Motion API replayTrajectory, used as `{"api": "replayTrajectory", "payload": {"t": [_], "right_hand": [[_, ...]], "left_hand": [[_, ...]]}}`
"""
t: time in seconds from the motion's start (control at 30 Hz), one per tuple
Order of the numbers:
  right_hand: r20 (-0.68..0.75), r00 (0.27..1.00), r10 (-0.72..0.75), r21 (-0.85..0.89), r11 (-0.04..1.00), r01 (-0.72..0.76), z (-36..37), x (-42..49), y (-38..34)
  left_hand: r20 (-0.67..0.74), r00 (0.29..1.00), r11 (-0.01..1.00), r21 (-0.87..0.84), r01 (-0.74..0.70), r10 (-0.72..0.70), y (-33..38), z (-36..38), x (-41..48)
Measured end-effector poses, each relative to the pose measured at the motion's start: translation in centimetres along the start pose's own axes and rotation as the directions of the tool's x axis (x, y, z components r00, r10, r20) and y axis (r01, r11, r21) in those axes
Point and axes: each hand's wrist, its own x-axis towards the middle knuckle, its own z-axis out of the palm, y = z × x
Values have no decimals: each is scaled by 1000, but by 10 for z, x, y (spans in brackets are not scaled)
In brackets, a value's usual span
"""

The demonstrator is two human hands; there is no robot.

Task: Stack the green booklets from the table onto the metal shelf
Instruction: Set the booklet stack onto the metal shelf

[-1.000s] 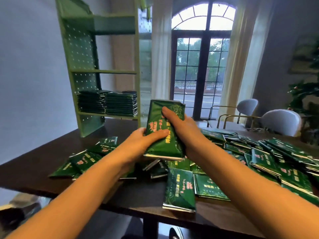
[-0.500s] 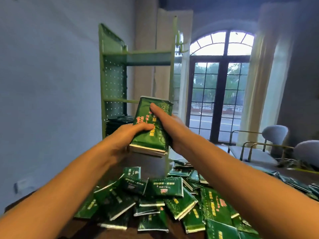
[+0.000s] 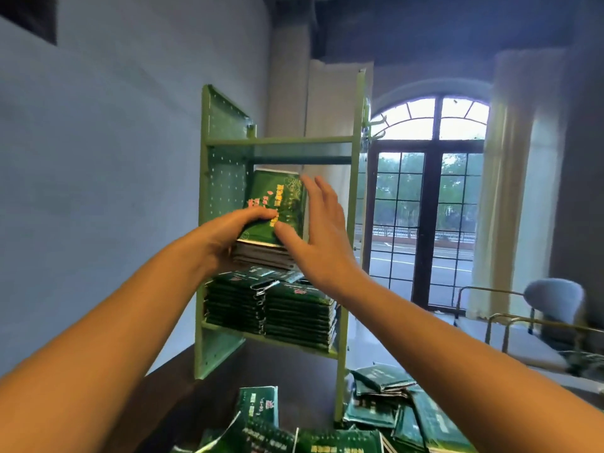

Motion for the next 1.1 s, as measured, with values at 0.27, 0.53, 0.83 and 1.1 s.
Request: {"api": "replayTrajectory", "payload": {"t": [0.27,0.53,0.83,1.1], "right_hand": [[233,970,-75,-341,927,154,15,35,29],[348,936,-57,-555,792,254,32,54,49],[300,938,-173,-564,760,321,51,67,53],[346,928,-136,-475,828,299,59,82,61]], "left_hand": [[-41,989,990,-9,142,-142,9,-5,46],[-50,989,990,7,139,-139,0,-18,78],[-113,990,996,14,90,-88,-8,-19,91],[-499,704,762,641,-93,505,-26,-21,102]]}}
